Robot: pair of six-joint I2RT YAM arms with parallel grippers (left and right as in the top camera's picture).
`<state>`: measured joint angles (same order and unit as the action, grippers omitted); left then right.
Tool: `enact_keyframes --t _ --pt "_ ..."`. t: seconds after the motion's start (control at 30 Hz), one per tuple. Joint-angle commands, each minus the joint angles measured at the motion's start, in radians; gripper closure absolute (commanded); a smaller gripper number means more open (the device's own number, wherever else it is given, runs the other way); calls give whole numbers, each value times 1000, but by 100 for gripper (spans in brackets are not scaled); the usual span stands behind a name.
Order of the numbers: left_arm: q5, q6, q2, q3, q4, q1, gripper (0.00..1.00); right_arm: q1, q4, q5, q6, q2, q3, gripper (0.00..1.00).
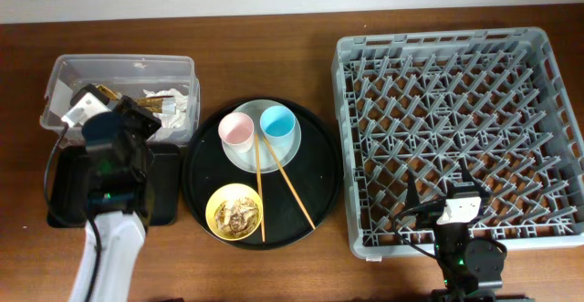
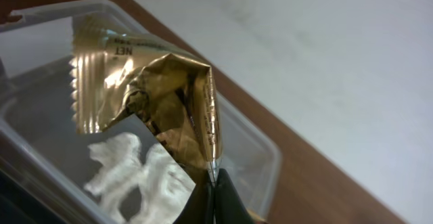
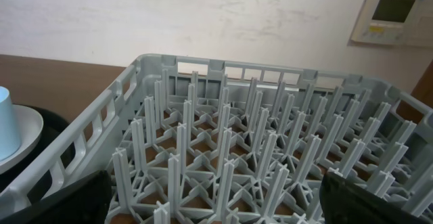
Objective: Sort waste into correct bins and load items into the dishwasher rack
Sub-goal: 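Grasp the gold snack wrapper and drop it into the clear bin, then grasp the rim of the yellow bowl with the left gripper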
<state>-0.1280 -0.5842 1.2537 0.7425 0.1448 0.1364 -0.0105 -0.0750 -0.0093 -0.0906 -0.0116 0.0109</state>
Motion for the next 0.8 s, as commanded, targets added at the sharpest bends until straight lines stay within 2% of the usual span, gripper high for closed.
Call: enact_keyframes --t 0.0,0.07,0.1,0.13,0.23,0.27,0.3,0.33,0.4,0.43,0.47,0.5,0.53,0.6,0.67,0.77 --pt "117 175 234 272 -163 48 99 4 -4 -6 -6 5 -5 2" --pt "140 217 399 542 -386 48 99 4 -4 -6 -6 5 -5 2" --pt "143 220 471 658 -492 48 96 4 -4 -6 -6 5 -5 2" --pt "140 236 513 710 -533 50 94 4 -4 -6 -6 5 -5 2" --pt "140 246 580 716 -550 50 91 4 -4 -6 -6 5 -5 2" --pt "140 246 596 716 -550 50 81 4 -4 -6 -6 5 -5 2" --pt "121 246 602 716 -550 50 16 4 -4 -6 -6 5 -5 2" --pt "124 246 599 718 -549 50 1 4 -4 -6 -6 5 -5 2" --pt "211 246 557 719 -563 47 1 4 -4 -6 -6 5 -5 2" --pt "276 245 521 719 -615 40 8 4 -4 -6 -6 5 -5 2" --pt "400 246 472 719 -764 29 31 4 -4 -6 -6 5 -5 2" --pt "491 246 445 719 -949 15 99 4 -4 -6 -6 5 -5 2" --pt "506 246 442 718 -1105 -6 100 4 -4 -6 -6 5 -5 2" --pt "486 260 442 706 -1284 -95 100 4 -4 -6 -6 5 -5 2" --pt "444 296 442 706 -1348 -159 100 4 -4 -6 -6 5 -5 2" --pt "297 295 442 703 -1434 -359 100 4 -4 -6 -6 5 -5 2"
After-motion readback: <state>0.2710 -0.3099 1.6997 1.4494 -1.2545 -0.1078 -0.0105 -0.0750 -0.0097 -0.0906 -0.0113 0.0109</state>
